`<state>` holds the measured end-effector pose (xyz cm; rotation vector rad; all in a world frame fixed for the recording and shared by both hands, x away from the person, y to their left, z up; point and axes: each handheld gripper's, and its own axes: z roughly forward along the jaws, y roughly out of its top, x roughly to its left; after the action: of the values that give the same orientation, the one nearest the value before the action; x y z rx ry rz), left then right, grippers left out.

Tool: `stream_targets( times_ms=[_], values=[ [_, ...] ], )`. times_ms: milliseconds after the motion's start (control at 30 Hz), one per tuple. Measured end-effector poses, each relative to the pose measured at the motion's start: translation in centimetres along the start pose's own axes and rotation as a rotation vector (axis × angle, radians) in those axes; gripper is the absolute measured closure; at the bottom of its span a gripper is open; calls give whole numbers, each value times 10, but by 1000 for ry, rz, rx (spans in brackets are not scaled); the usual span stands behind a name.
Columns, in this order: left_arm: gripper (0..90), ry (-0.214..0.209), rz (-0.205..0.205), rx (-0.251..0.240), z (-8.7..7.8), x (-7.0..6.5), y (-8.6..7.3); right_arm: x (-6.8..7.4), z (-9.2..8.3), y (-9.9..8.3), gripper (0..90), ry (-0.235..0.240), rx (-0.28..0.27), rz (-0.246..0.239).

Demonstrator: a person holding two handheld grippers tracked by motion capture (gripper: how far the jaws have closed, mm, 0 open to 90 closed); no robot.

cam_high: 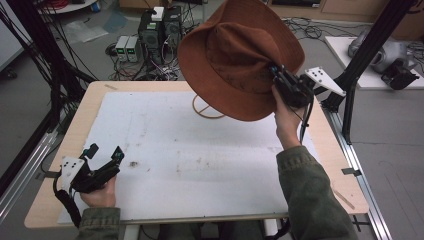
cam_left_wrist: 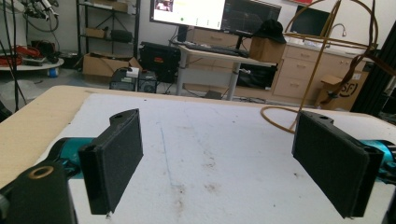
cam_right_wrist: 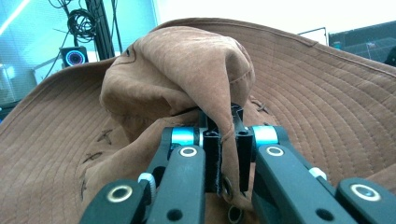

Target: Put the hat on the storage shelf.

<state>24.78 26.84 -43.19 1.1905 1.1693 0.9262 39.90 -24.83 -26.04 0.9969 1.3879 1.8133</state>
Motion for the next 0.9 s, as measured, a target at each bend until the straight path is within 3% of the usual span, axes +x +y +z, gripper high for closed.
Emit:
stream_targets(
  times_ms=[267,433,633,900],
  values=[
    [166,13,-17,-8,-1,7,0,16,42,19,873,20,-22,-12],
    [166,12,-21,-12,-1,8,0,25,65,24,872,6,-27,-20],
    [166,11,-26,-13,-1,8,-1,22,85,11,872,-31,6,-1],
    [167,3,-28,-10,2,7,-2,26,108,-14,871,-37,75,-9]
  ],
)
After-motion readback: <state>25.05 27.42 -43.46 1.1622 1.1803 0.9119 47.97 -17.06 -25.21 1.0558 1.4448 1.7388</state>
